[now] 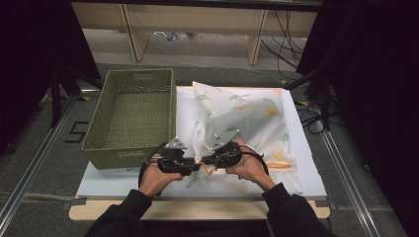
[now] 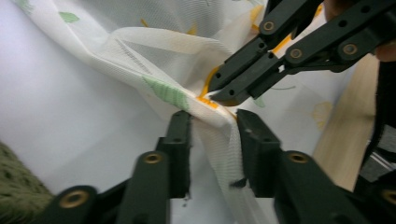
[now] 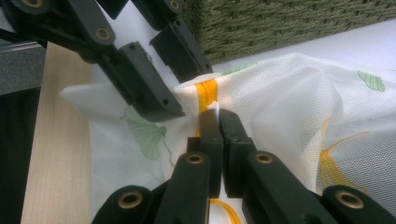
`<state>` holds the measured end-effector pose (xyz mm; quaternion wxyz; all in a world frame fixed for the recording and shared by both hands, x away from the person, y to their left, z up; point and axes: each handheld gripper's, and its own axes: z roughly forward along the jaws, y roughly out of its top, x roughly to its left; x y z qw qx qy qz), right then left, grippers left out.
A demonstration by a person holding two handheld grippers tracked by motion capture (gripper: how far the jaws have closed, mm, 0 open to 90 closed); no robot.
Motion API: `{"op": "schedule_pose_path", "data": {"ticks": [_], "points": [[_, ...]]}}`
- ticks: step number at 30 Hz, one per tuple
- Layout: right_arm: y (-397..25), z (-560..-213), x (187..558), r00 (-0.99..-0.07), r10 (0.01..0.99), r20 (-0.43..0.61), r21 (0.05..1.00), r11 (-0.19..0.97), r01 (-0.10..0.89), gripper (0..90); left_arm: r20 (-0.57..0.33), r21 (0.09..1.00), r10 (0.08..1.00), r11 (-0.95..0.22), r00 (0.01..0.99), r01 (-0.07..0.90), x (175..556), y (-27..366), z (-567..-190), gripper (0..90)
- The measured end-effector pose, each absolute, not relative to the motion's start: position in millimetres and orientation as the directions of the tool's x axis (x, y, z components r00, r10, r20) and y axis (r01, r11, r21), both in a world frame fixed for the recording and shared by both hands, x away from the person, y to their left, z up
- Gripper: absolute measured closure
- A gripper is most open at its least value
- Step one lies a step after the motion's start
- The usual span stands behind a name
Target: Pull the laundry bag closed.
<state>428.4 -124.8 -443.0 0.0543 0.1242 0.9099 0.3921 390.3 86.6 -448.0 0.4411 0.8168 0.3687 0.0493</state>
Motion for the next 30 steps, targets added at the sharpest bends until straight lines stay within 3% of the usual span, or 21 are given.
{"op": "schedule_pose_path", "data": {"ticks": [1, 2, 4, 19, 30], "points": [[-124.5, -443.1, 428.4, -0.964, 0.267, -0.004, 0.727, 0.662, 0.181, 90.0, -0.245, 0.758, 0.642, -0.34, 0.726, 0.556, 390.4, 87.1, -448.5, 72.7], [-124.7, -443.4, 428.5, -0.961, 0.276, -0.001, 0.725, 0.662, 0.189, 90.0, -0.232, 0.76, 0.648, -0.344, 0.726, 0.551, 388.3, 85.5, -449.4, 82.7], [-125.7, -443.3, 428.6, -0.958, 0.286, 0.022, 0.718, 0.662, 0.214, 90.0, -0.19, 0.756, 0.63, -0.395, 0.752, 0.522, 387.9, 85.8, -448.3, 85.7], [-127.3, -441.4, 428.4, -0.947, 0.313, 0.074, 0.725, 0.635, 0.266, 90.0, -0.164, 0.768, 0.638, -0.396, 0.752, 0.503, 384.0, 90.4, -447.5, 87.0], [-123.8, -440.8, 425.3, -0.948, 0.313, 0.065, 0.726, 0.637, 0.26, 90.0, -0.207, 0.777, 0.646, -0.348, 0.735, 0.525, 383.1, 94.1, -447.0, 84.8]]}}
